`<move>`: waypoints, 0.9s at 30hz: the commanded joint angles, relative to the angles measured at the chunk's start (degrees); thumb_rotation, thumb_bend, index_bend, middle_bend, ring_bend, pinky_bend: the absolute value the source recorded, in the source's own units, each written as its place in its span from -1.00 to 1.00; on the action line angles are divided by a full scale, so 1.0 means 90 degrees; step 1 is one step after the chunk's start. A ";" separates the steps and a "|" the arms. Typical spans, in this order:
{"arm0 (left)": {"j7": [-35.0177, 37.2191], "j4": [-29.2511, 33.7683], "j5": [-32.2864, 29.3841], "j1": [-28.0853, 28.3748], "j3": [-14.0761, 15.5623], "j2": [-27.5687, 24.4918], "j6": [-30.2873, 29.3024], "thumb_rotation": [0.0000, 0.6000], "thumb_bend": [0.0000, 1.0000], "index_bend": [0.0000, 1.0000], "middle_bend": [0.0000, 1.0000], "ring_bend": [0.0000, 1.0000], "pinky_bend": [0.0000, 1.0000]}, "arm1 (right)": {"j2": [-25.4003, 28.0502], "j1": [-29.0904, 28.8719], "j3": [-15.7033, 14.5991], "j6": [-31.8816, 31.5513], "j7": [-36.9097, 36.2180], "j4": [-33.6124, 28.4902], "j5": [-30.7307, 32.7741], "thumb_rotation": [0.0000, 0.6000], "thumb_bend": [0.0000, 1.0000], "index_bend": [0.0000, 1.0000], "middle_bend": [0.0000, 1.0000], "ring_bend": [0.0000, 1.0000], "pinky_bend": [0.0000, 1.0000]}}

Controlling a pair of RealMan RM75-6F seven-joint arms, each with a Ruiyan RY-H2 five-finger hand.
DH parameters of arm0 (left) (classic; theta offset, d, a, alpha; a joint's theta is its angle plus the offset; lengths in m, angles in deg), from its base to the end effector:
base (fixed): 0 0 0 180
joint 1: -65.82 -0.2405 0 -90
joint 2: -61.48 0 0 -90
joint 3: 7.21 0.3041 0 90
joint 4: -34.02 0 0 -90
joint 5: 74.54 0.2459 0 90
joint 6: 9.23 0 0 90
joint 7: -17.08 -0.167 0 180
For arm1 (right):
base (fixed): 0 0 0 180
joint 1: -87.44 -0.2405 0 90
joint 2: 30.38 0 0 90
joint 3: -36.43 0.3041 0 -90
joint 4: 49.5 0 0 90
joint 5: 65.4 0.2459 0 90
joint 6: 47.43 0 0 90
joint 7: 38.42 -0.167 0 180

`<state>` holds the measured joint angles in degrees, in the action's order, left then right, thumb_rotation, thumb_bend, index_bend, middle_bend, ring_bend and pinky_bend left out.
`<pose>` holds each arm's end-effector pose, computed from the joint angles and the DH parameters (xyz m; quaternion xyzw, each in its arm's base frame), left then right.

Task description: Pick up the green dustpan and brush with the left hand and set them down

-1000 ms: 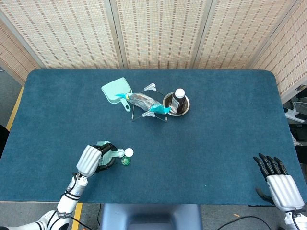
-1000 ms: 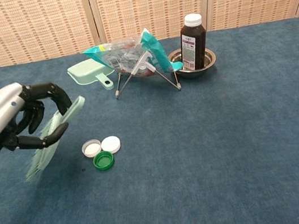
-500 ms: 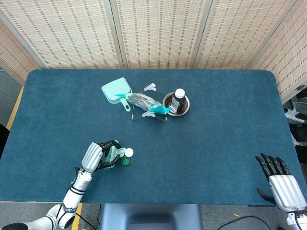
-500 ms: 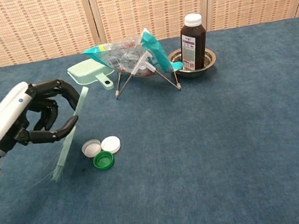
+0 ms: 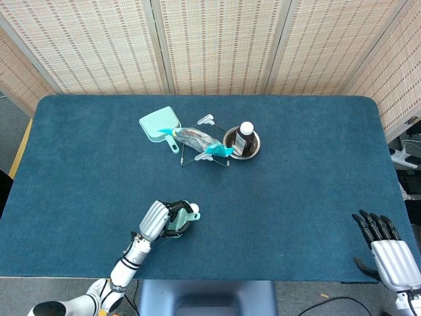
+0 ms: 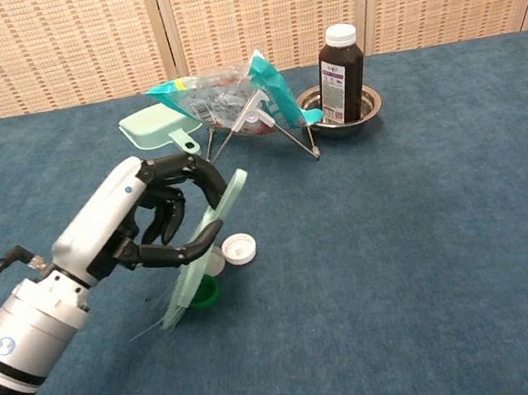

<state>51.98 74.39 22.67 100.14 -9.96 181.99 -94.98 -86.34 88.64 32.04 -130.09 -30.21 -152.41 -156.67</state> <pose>-0.1753 0.3302 -0.1578 -0.6089 -0.4052 -0.6485 0.2110 -0.3545 -0.1378 0.1503 0.6488 -0.4171 0.2946 0.5642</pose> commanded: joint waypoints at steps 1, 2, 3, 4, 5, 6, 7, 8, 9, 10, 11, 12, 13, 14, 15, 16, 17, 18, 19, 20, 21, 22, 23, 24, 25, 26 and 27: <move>-0.0060 0.0078 0.0044 0.0116 0.0012 0.0122 0.0056 1.00 0.48 0.51 0.79 0.53 0.74 | 0.0012 -0.0001 0.0000 -0.0006 -0.0029 0.0004 -0.0009 1.00 -0.59 -1.00 -1.00 -1.00 -1.00; -0.0076 0.0101 0.0051 0.0153 0.0015 0.0167 0.0082 1.00 0.48 0.51 0.79 0.53 0.74 | 0.0016 -0.0001 0.0002 -0.0009 -0.0044 0.0008 -0.0008 1.00 -0.59 -1.00 -1.00 -1.00 -1.00; -0.0093 0.0135 0.0062 0.0200 0.0019 0.0226 0.0113 1.00 0.48 0.51 0.79 0.53 0.74 | 0.0023 -0.0002 0.0005 -0.0011 -0.0067 0.0012 -0.0005 1.00 -0.58 -1.00 -1.00 -1.00 -1.00; -0.0111 0.0160 0.0074 0.0234 0.0026 0.0270 0.0130 1.00 0.48 0.51 0.79 0.53 0.74 | 0.0027 -0.0003 0.0009 -0.0012 -0.0084 0.0016 0.0000 1.00 -0.59 -1.00 -1.00 -1.00 -1.00; -0.0133 0.0183 0.0090 0.0268 0.0032 0.0314 0.0141 1.00 0.48 0.51 0.79 0.53 0.74 | 0.0032 -0.0003 0.0014 -0.0015 -0.0101 0.0020 0.0005 1.00 -0.58 -1.00 -1.00 -1.00 -1.00; -0.0153 0.0222 0.0114 0.0310 0.0040 0.0371 0.0142 1.00 0.48 0.51 0.79 0.53 0.74 | 0.0040 -0.0003 0.0019 -0.0021 -0.0118 0.0024 0.0011 1.00 -0.58 -1.00 -1.00 -1.00 -1.00; -0.0175 0.0248 0.0135 0.0339 0.0045 0.0411 0.0133 1.00 0.48 0.51 0.79 0.53 0.74 | 0.0044 -0.0004 0.0023 -0.0022 -0.0129 0.0027 0.0015 1.00 -0.58 -1.00 -1.00 -1.00 -1.00; -0.0204 0.0273 0.0159 0.0370 0.0045 0.0445 0.0114 1.00 0.48 0.51 0.79 0.53 0.74 | 0.0049 -0.0006 0.0025 -0.0020 -0.0142 0.0028 0.0019 1.00 -0.58 -1.00 -1.00 -1.00 -1.00; -0.0246 0.0306 0.0189 0.0407 0.0035 0.0478 0.0065 1.00 0.48 0.51 0.79 0.53 0.74 | 0.0057 -0.0008 0.0026 -0.0017 -0.0157 0.0031 0.0021 1.00 -0.58 -1.00 -1.00 -1.00 -1.00; -0.0281 0.0337 0.0214 0.0435 0.0020 0.0486 0.0014 1.00 0.48 0.51 0.79 0.53 0.74 | 0.0062 -0.0008 0.0026 -0.0019 -0.0171 0.0035 0.0020 1.00 -0.59 -1.00 -1.00 -1.00 -1.00; -0.0321 0.0372 0.0243 0.0458 0.0007 0.0474 -0.0048 1.00 0.48 0.51 0.79 0.53 0.74 | 0.0067 -0.0006 0.0026 -0.0025 -0.0184 0.0039 0.0016 1.00 -0.59 -1.00 -1.00 -1.00 -1.00; -0.0392 0.0428 0.0287 0.0484 -0.0015 0.0426 -0.0155 1.00 0.48 0.51 0.79 0.53 0.74 | 0.0072 -0.0002 0.0025 -0.0036 -0.0200 0.0044 0.0011 1.00 -0.58 -1.00 -1.00 -1.00 -1.00; -0.0459 0.0478 0.0322 0.0497 -0.0035 0.0366 -0.0250 1.00 0.48 0.51 0.79 0.53 0.74 | 0.0078 0.0002 0.0024 -0.0043 -0.0212 0.0046 0.0007 1.00 -0.58 -1.00 -1.00 -1.00 -1.00; -0.0533 0.0540 0.0355 0.0506 -0.0056 0.0285 -0.0346 1.00 0.47 0.51 0.79 0.53 0.74 | 0.0082 0.0004 0.0023 -0.0048 -0.0221 0.0047 0.0003 1.00 -0.58 -1.00 -1.00 -1.00 -1.00; -0.0639 0.0642 0.0391 0.0507 -0.0085 0.0149 -0.0471 1.00 0.47 0.51 0.79 0.53 0.74 | 0.0085 0.0006 0.0022 -0.0050 -0.0225 0.0050 0.0003 1.00 -0.58 -1.00 -1.00 -1.00 -1.00; -0.0726 0.0735 0.0409 0.0497 -0.0105 0.0027 -0.0555 1.00 0.47 0.51 0.79 0.53 0.74 | 0.0085 0.0007 0.0019 -0.0046 -0.0223 0.0050 0.0001 1.00 -0.58 -1.00 -1.00 -1.00 -1.00; -0.0820 0.0839 0.0420 0.0476 -0.0118 -0.0110 -0.0626 1.00 0.47 0.51 0.79 0.53 0.74 | 0.0082 0.0004 0.0016 -0.0038 -0.0216 0.0048 -0.0002 1.00 -0.58 -1.00 -1.00 -1.00 -1.00; -0.0971 0.0979 0.0433 0.0432 -0.0119 -0.0312 -0.0707 1.00 0.47 0.51 0.79 0.53 0.74 | 0.0077 0.0002 0.0011 -0.0028 -0.0200 0.0045 -0.0008 1.00 -0.58 -1.00 -1.00 -1.00 -1.00; -0.1088 0.1070 0.0438 0.0386 -0.0112 -0.0463 -0.0765 1.00 0.47 0.51 0.79 0.53 0.74 | 0.0072 0.0001 0.0007 -0.0023 -0.0182 0.0043 -0.0013 1.00 -0.58 -1.00 -1.00 -1.00 -1.00; -0.1207 0.1141 0.0435 0.0329 -0.0090 -0.0611 -0.0800 1.00 0.47 0.51 0.79 0.53 0.74 | 0.0066 0.0000 0.0003 -0.0017 -0.0162 0.0038 -0.0016 1.00 -0.58 -1.00 -1.00 -1.00 -1.00; -0.1413 0.1208 0.0412 0.0244 -0.0045 -0.0807 -0.0790 1.00 0.47 0.51 0.79 0.53 0.74 | 0.0056 0.0000 -0.0001 -0.0009 -0.0135 0.0031 -0.0019 1.00 -0.59 -1.00 -1.00 -1.00 -1.00; -0.1603 0.1241 0.0396 0.0176 0.0006 -0.0955 -0.0760 1.00 0.47 0.51 0.79 0.53 0.74 | 0.0049 0.0001 -0.0005 -0.0007 -0.0115 0.0025 -0.0021 1.00 -0.58 -1.00 -1.00 -1.00 -1.00; -0.1804 0.1257 0.0366 0.0095 0.0051 -0.1087 -0.0732 1.00 0.47 0.51 0.79 0.53 0.74 | 0.0045 0.0004 -0.0007 -0.0009 -0.0095 0.0017 -0.0025 1.00 -0.58 -1.00 -1.00 -1.00 -1.00; -0.2096 0.1271 0.0275 -0.0033 0.0103 -0.1232 -0.0649 1.00 0.47 0.51 0.79 0.53 0.74 | 0.0041 0.0008 -0.0009 -0.0018 -0.0072 0.0004 -0.0033 1.00 -0.58 -1.00 -1.00 -1.00 -1.00; -0.2306 0.1289 0.0232 -0.0124 0.0171 -0.1347 -0.0578 1.00 0.46 0.51 0.79 0.53 0.75 | 0.0038 0.0013 -0.0011 -0.0026 -0.0055 -0.0003 -0.0040 1.00 -0.58 -1.00 -1.00 -1.00 -1.00; -0.2497 0.1292 0.0187 -0.0217 0.0237 -0.1452 -0.0510 1.00 0.46 0.51 0.79 0.53 0.75 | 0.0033 0.0019 -0.0014 -0.0034 -0.0040 -0.0008 -0.0046 1.00 -0.59 -1.00 -1.00 -1.00 -1.00; -0.2796 0.1283 0.0108 -0.0345 0.0309 -0.1565 -0.0413 1.00 0.46 0.51 0.80 0.53 0.75 | 0.0024 0.0027 -0.0019 -0.0043 -0.0016 -0.0014 -0.0052 1.00 -0.59 -1.00 -1.00 -1.00 -1.00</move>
<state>32.25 85.12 25.16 100.01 -8.97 171.21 -100.37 -86.08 88.84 31.89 -130.44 -30.40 -152.50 -157.11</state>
